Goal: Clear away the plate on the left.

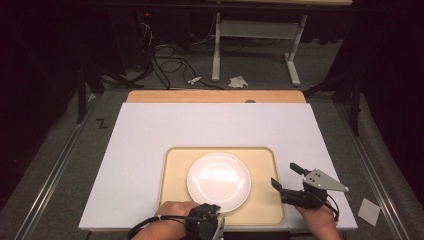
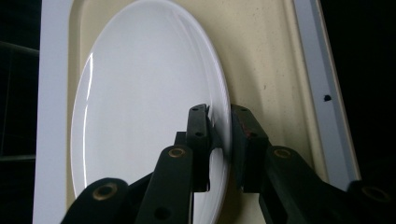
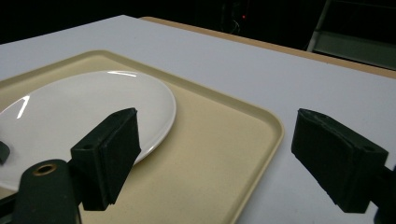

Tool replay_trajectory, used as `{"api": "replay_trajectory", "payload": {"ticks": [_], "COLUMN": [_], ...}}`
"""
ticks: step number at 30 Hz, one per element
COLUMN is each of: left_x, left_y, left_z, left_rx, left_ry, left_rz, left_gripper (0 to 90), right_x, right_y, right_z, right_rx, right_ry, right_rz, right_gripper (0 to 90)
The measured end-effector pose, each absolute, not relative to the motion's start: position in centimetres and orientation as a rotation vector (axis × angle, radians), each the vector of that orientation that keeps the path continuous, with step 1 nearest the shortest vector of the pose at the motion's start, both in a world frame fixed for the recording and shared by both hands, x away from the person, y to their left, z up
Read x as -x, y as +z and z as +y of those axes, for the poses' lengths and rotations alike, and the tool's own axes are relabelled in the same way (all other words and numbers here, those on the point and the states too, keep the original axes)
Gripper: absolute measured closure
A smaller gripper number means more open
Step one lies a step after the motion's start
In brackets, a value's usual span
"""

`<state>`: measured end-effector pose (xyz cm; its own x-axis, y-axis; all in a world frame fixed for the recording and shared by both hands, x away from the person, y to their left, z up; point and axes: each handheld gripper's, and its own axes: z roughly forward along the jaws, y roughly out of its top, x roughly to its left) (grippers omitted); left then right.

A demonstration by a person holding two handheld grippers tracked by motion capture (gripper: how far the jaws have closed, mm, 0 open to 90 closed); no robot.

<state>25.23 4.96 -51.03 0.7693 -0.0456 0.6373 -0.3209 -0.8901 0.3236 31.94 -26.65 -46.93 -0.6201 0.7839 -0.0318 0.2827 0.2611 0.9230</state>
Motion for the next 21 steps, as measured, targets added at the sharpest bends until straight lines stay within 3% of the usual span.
{"api": "replay_trajectory", "payload": {"ticks": [13,21], "left_x": [-25.5,-25.4], "left_y": [-49.5,-48.4], "left_z": [5.8,6.5], "left_rx": [-2.486,-2.437], "left_ry": [0.835,0.852], "left_rz": [-0.198,-0.171], "left_gripper": [57.9,57.2], "right_x": [-31.9,-31.9], "right_y": [-47.0,-47.0], "right_z": [-26.6,-26.6], "right_rx": [-0.971,-0.964], "right_ry": [1.341,1.340], "right_rz": [2.046,2.044], "right_gripper": [16.5,16.5]}}
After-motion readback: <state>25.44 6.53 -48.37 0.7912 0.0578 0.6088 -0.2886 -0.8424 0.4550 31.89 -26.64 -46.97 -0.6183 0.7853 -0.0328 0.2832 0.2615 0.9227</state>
